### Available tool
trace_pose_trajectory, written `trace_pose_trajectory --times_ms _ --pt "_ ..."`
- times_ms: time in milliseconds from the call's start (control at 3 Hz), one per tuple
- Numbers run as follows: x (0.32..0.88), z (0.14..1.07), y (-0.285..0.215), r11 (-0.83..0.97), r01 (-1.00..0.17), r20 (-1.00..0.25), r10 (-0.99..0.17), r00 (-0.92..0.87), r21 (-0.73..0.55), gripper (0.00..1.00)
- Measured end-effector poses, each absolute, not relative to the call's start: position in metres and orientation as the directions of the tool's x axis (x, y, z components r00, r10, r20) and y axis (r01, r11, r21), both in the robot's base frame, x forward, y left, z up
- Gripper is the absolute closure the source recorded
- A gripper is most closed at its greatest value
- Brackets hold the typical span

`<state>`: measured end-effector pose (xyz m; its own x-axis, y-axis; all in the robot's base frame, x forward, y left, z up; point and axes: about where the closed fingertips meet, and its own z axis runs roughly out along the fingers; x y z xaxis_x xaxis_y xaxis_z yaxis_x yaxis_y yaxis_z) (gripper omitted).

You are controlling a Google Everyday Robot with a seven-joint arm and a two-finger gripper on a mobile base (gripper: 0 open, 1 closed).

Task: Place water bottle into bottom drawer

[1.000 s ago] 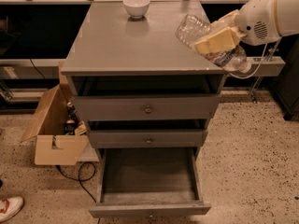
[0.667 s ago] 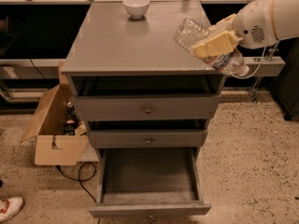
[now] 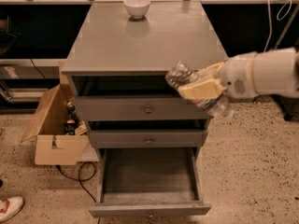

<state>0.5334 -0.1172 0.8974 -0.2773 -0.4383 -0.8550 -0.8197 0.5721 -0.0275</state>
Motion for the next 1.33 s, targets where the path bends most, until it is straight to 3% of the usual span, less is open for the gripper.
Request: trace_pose_trajectory --times_ms 333,1333 --pt "0.516 0.827 -0.081 0.577 -0.814 -0.859 -0.384 -0.34 0.065 1.0" --pt "0.502 0.75 -0.057 0.555 -0.818 -0.817 -0.393 -0.421 0.155 1.0"
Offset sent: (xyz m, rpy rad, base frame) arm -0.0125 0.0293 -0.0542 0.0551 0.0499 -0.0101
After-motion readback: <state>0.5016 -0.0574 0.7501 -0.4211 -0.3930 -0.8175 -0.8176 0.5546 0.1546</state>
